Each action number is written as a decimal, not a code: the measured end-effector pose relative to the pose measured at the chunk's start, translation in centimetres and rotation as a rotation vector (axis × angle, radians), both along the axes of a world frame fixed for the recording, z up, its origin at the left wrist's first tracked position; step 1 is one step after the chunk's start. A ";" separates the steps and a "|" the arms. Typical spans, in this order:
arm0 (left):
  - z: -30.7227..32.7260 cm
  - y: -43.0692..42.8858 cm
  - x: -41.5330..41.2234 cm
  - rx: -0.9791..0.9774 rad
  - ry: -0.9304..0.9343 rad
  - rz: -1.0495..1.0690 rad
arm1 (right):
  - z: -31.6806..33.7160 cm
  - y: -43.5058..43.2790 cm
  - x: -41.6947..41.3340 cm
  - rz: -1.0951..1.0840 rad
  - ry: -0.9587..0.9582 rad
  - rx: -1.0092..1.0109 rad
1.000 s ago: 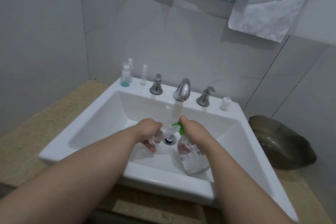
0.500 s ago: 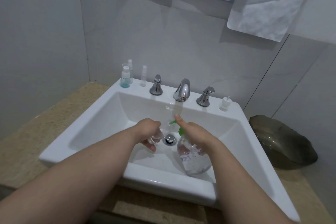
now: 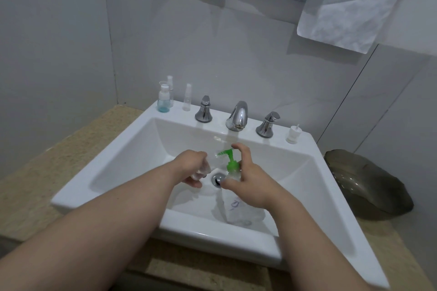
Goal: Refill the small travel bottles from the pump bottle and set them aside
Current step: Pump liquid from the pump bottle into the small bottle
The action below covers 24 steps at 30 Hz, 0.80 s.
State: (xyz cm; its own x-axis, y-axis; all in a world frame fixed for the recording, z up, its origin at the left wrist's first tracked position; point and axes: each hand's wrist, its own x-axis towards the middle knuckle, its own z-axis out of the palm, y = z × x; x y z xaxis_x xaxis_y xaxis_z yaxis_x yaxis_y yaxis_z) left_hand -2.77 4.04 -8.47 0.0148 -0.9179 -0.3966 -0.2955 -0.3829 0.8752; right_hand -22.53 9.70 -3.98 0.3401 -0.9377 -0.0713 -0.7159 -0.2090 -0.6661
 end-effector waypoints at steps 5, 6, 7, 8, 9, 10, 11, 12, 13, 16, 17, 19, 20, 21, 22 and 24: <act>0.0 0.1 0.2 -0.016 -0.017 -0.017 | -0.1 0.3 1.0 -0.032 -0.025 -0.089; 0.0 0.1 0.2 -0.015 -0.023 -0.023 | -0.2 0.3 1.0 -0.041 -0.019 -0.098; 0.0 0.1 0.2 -0.014 -0.029 -0.027 | -0.3 0.2 1.0 -0.051 -0.021 -0.102; -0.1 0.1 0.2 -0.012 -0.033 -0.029 | -0.5 0.1 1.0 -0.059 -0.031 -0.102; -0.2 0.0 0.2 -0.011 -0.035 -0.031 | -0.7 -0.1 0.9 -0.067 -0.042 -0.101; -0.2 0.0 0.1 -0.013 -0.035 -0.033 | -0.9 -0.2 0.8 -0.073 -0.055 -0.102; -0.2 -0.1 0.1 -0.016 -0.035 -0.032 | -1.1 -0.2 0.8 -0.077 -0.072 -0.103; -0.2 -0.1 0.0 -0.017 -0.035 -0.032 | -1.2 -0.4 0.8 -0.083 -0.091 -0.105; -0.2 -0.1 0.0 -0.018 -0.034 -0.034 | -1.3 -0.5 0.9 -0.093 -0.111 -0.111; -0.2 0.1 -0.2 -0.008 -0.036 -0.073 | -1.2 -0.5 0.9 -0.137 -0.177 -0.120; -0.2 0.1 -0.2 -0.003 -0.036 -0.086 | -1.1 -0.6 0.9 -0.146 -0.187 -0.118; -0.3 0.1 -0.2 -0.002 -0.033 -0.095 | -1.1 -0.7 0.9 -0.158 -0.207 -0.102; -0.3 0.1 -0.2 -0.005 -0.031 -0.095 | -1.1 -0.7 0.8 -0.164 -0.229 -0.086; -0.3 0.0 -0.3 -0.006 -0.030 -0.094 | -1.1 -0.8 0.8 -0.168 -0.253 -0.068; -0.3 0.0 -0.3 -0.006 -0.031 -0.093 | -1.2 -0.9 0.8 -0.169 -0.269 -0.055; -0.4 -0.1 -0.2 -0.005 -0.031 -0.089 | -1.2 -0.9 0.8 -0.162 -0.277 -0.045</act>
